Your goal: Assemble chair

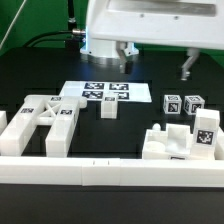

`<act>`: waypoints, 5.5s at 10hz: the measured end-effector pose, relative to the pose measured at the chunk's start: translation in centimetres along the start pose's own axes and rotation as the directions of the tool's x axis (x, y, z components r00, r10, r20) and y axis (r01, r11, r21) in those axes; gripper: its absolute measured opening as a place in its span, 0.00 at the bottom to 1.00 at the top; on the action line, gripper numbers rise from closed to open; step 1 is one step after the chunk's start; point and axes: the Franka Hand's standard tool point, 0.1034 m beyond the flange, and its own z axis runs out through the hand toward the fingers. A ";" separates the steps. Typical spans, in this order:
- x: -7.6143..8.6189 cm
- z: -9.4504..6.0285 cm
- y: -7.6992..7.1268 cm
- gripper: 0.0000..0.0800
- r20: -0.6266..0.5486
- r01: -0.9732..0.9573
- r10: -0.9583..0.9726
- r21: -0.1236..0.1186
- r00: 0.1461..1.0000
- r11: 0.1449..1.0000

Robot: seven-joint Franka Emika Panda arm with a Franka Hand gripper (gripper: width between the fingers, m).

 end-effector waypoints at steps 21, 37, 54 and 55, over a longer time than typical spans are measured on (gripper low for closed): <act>-6.2 5.7 5.9 0.81 0.549 0.231 -0.202 0.017 0.811 0.973; -7.3 7.7 5.7 0.81 0.846 0.223 -0.157 0.047 0.509 0.974; -11.3 9.8 5.4 0.80 0.906 0.157 -0.036 -0.033 0.422 0.987; -11.3 9.7 5.2 0.59 0.906 0.160 -0.039 -0.032 0.423 0.987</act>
Offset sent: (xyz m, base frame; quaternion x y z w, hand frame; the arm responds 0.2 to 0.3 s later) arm 0.0000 0.0000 0.0000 0.0000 0.0000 0.0000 1.0000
